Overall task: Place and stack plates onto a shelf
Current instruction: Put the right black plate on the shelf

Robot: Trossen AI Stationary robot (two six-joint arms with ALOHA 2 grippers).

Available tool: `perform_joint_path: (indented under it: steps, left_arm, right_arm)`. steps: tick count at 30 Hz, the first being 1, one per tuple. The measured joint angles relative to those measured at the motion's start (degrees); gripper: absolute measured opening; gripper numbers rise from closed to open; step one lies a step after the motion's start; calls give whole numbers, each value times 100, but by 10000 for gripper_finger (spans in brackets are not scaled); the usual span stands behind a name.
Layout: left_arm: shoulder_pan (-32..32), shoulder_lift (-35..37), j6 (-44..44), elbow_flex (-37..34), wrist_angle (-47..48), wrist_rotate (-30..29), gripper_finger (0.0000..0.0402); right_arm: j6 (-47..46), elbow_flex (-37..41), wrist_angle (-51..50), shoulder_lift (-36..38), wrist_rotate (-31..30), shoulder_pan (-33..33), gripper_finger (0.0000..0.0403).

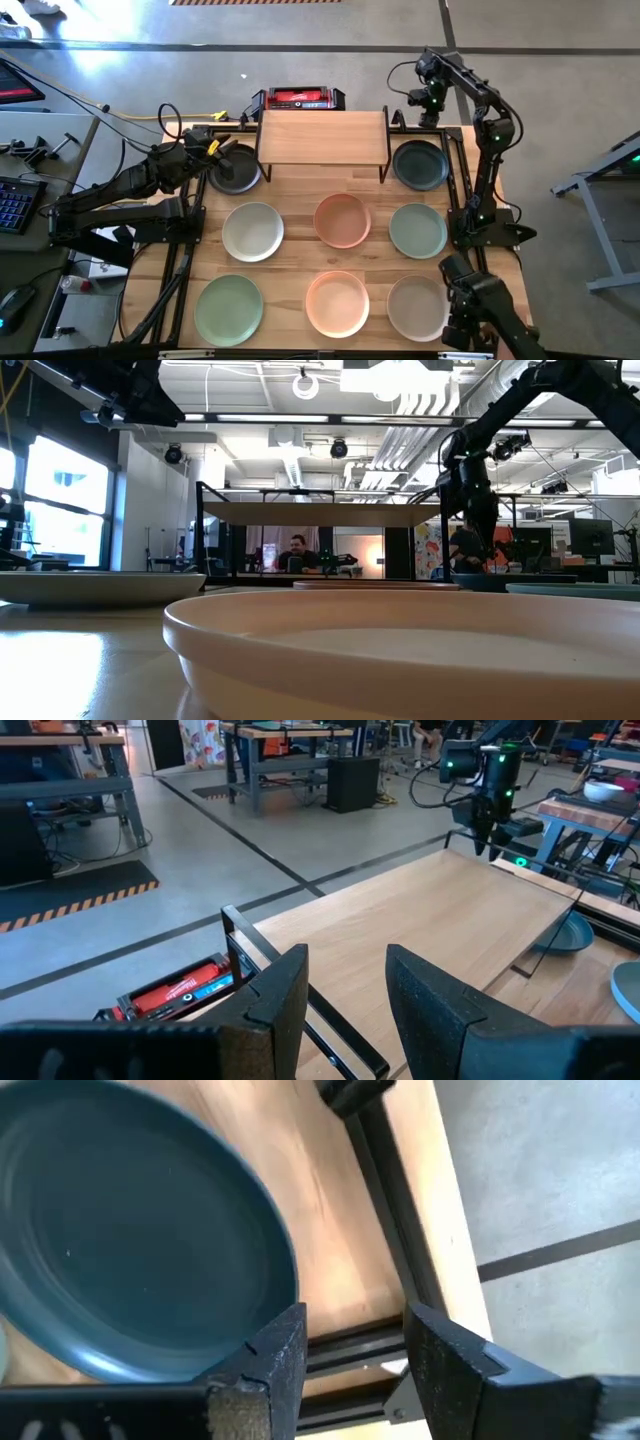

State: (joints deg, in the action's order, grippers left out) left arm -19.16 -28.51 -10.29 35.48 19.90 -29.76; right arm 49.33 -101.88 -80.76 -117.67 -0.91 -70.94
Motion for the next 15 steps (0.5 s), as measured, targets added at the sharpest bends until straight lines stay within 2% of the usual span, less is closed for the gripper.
perform_joint_path:
  steps: [8, 15]
  left_arm:
    - [0, 2, -1, 0, -2, -2, 126]
    - [0, 1, -1, 2, -1, -2, 126]
  right_arm:
    - [461, 2, -151, -37, 412, 7, 146]
    - [501, 2, -285, -166, 241, 53, 146]
